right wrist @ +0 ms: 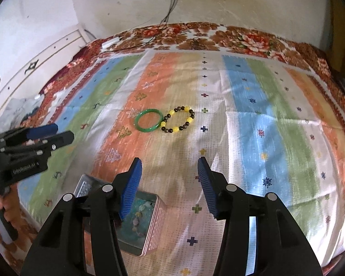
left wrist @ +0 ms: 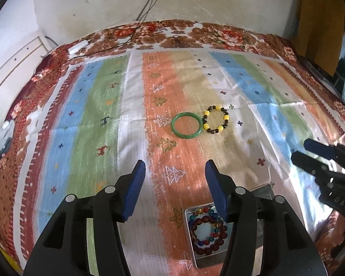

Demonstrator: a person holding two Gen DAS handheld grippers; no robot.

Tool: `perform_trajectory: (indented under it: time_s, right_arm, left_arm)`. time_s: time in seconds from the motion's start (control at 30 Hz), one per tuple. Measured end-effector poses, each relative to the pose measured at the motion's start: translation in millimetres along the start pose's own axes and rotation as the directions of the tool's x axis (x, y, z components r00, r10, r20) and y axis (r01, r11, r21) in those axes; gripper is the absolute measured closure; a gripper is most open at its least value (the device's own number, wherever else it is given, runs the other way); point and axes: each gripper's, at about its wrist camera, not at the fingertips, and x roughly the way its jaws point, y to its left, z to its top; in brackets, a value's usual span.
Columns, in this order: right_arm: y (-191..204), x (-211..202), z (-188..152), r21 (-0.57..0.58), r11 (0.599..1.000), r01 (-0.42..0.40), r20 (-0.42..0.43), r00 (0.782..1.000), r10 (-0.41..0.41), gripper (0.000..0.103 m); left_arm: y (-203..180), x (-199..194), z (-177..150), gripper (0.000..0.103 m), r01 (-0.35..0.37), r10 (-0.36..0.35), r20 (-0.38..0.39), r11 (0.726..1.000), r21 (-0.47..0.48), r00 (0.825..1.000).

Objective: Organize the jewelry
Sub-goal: 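Move both open grippers forward toward the jade bangle and yellow bracelet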

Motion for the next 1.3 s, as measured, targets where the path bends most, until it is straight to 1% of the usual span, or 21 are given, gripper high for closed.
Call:
perform_trajectory:
  time_s: [0.1,0.23,0.4,0.6,0.8,1.03,1.3]
  right_arm:
    - [-4.2,1.0,2.9,0.032,1.000,-0.001,0.002,1.000,0.000,0.053]
    - [-5.3,5.9,6.1,0.026,0.999,0.026,0.001,1.000,-0.026,0.053]
    - [-8.1,16.1,10.8,0.034,0.999,0.038,-0.012,0.999,-0.037,0.053]
    - [-11.2,25.8,19.4,0.035,0.998,0.050,-0.001,0.999,-0.050,0.053]
    - [-14.4,38.5,25.1,0.040,0.998,0.051,-0.014,0.999,-0.050,0.053]
    - [-19.5,58.3,28.5,0.039,0.997,0.064,-0.050,0.997,-0.062,0.053]
    - [-22.7,72.3,35.5,0.036,0.997,0.075,-0.059,0.996,-0.073,0.053]
  left_arm:
    - [-0.5,3.2,4.9,0.049,0.006,-0.006,-0.001,1.000,-0.003,1.000]
    - [0.1,8.1,9.5,0.049,0.006,-0.006,-0.001,1.000,-0.002,1.000]
    - [1.7,15.2,12.0,0.049,0.003,-0.003,-0.011,1.000,0.002,1.000]
    - [3.2,23.0,16.0,0.049,-0.006,0.006,-0.020,1.000,0.002,1.000]
    - [5.1,41.9,20.1,0.049,-0.018,0.018,-0.051,1.000,0.009,0.999]
    - [8.6,62.0,25.6,0.049,-0.004,0.005,-0.085,1.000,0.005,0.996]
    - [9.9,75.0,32.3,0.048,-0.013,0.013,-0.092,1.000,0.002,0.996]
